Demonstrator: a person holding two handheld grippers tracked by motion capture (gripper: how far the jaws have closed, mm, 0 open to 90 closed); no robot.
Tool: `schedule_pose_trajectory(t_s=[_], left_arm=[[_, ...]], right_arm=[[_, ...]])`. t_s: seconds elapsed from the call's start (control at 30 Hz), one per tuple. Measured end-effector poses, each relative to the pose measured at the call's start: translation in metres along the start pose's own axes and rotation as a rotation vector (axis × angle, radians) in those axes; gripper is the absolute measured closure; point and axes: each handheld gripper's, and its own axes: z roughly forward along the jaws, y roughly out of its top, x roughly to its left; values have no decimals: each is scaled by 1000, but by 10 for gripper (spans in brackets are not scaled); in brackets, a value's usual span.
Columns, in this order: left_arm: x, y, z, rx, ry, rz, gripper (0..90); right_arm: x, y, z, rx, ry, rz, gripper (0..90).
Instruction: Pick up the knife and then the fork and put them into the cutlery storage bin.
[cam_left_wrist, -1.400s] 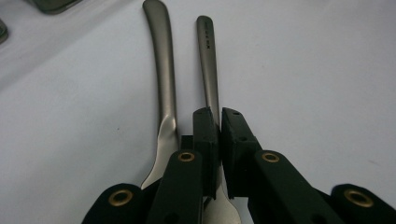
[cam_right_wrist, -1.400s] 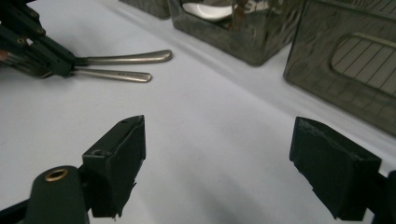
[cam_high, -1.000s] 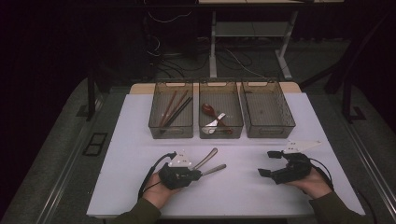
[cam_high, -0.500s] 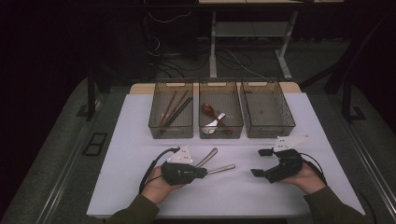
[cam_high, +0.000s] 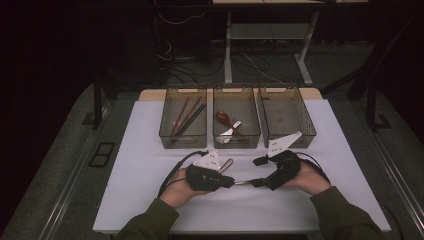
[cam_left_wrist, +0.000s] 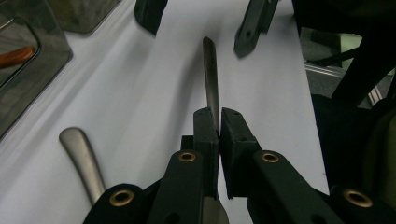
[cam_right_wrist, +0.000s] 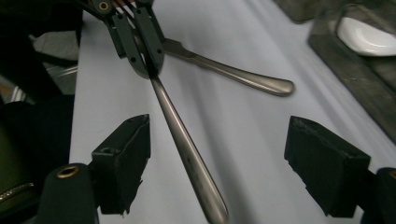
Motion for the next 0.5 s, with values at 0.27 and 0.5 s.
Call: schedule_pose_trajectory(t_s=[0.27, 0.5], left_arm=[[-4, 1, -3, -8, -9, 26, 849], [-9, 5, 3, 12, -29, 63, 849]], right_arm=[[9, 5, 22, 67, 75, -79, 438], [15, 6, 29, 98, 108, -114, 594]])
